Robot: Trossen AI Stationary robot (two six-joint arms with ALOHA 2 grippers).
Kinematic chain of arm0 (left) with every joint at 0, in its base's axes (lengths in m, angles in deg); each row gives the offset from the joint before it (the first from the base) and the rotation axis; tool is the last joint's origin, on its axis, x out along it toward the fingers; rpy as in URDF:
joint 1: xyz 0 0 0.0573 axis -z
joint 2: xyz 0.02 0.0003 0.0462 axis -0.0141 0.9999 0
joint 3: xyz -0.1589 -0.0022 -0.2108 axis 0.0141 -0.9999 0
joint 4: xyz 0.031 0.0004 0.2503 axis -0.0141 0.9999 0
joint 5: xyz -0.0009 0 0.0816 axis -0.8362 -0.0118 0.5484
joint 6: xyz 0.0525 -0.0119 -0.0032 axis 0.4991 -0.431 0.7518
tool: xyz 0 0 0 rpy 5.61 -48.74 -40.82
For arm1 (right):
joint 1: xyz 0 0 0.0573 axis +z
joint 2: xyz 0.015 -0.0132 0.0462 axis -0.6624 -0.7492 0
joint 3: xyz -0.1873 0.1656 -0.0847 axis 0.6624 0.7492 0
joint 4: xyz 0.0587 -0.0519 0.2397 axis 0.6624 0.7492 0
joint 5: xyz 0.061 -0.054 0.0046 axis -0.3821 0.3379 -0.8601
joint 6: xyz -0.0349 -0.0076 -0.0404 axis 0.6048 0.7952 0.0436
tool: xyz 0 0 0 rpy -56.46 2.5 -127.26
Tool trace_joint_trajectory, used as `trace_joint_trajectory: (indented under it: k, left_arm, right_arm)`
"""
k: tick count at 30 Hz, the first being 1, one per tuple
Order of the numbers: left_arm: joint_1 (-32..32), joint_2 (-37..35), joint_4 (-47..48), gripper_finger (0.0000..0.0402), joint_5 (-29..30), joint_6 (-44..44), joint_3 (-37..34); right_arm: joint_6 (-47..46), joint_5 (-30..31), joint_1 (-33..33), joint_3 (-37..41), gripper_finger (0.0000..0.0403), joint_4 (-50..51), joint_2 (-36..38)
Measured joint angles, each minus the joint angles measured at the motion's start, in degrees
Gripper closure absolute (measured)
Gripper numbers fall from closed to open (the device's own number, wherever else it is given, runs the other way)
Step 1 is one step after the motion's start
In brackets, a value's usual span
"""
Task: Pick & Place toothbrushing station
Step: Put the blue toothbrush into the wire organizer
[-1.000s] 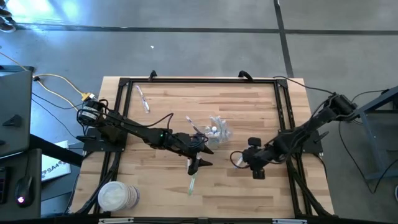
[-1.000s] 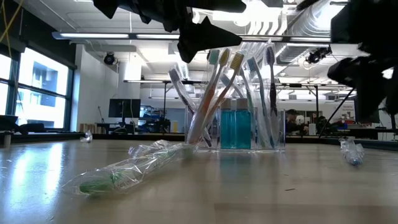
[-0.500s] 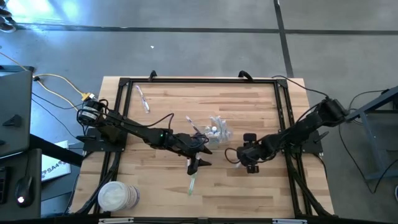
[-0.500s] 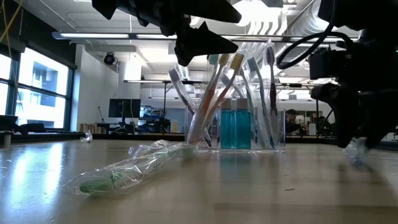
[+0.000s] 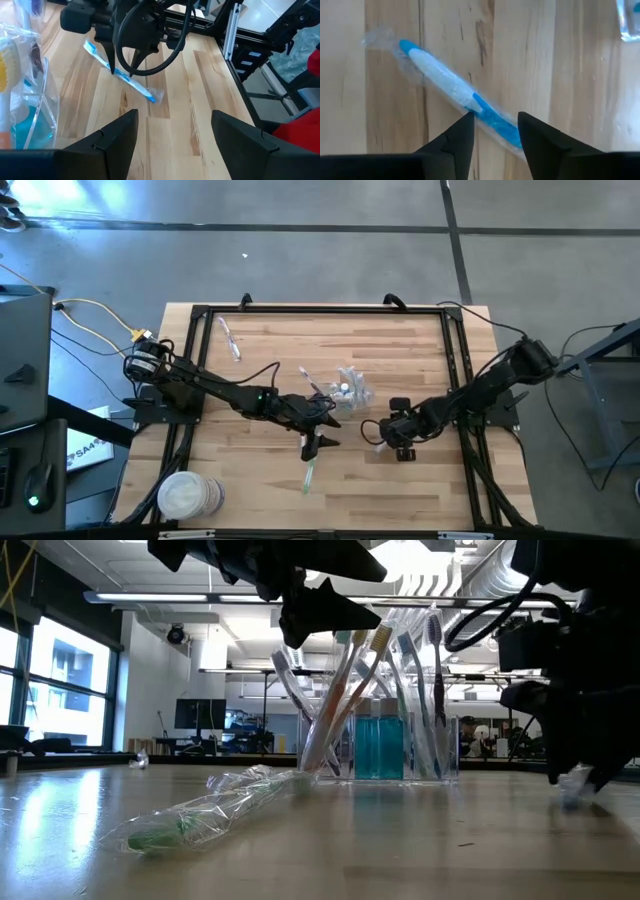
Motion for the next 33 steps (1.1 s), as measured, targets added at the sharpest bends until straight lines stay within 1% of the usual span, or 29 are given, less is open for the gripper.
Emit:
trace_joint_trajectory:
  k: [5, 10, 12, 15, 19, 24, 28, 30, 33]
  left_arm:
    - [0.00, 0.00, 0.22, 0.0153, 0.02, 0.00, 0.00]
    - [0.00, 0.00, 1.18, 0.0153, 0.02, 0.00, 0.00]
    - [0.00, 0.00, 1.14, 0.0153, 0.04, 0.00, 0.00]
    - [0.00, 0.00, 1.14, 0.0153, 0.05, 0.00, 0.00]
    - [0.00, 0.00, 1.16, 0.0153, 0.07, 0.00, 0.01]
    - [0.00, 0.00, 1.36, 0.0153, 0.28, 0.00, 0.00]
    - [0.00, 0.00, 1.36, 0.0153, 0.28, 0.00, 0.00]
    - [0.00, 0.00, 1.33, 0.0153, 0.28, -0.04, 0.00]
    - [0.00, 0.00, 1.33, 0.0153, 0.20, -1.60, 0.00]
  right_arm:
    - [1.48, -0.15, 0.02, 2.20, 0.0270, -4.16, -2.14]
    - [1.34, 0.71, 0.04, 3.52, 0.0279, -5.22, -3.26]
    - [0.26, 1.20, 0.06, 3.56, 0.0290, -5.32, -3.30]
    - [-0.03, 1.32, 0.09, 3.86, 0.0323, -6.12, -2.97]
    - [0.04, 1.77, 0.60, 4.12, 0.0385, -6.60, -2.40]
    - [-1.82, 4.42, 2.98, 4.29, 0.0389, -6.23, -1.23]
    - [-4.63, 6.46, 7.05, 4.27, 0.0393, -4.91, 0.42]
    - [-5.64, 7.55, 9.37, 3.26, 0.0393, -2.35, 1.00]
    - [-4.54, 11.60, 12.89, 0.27, 0.0393, -0.79, 2.06]
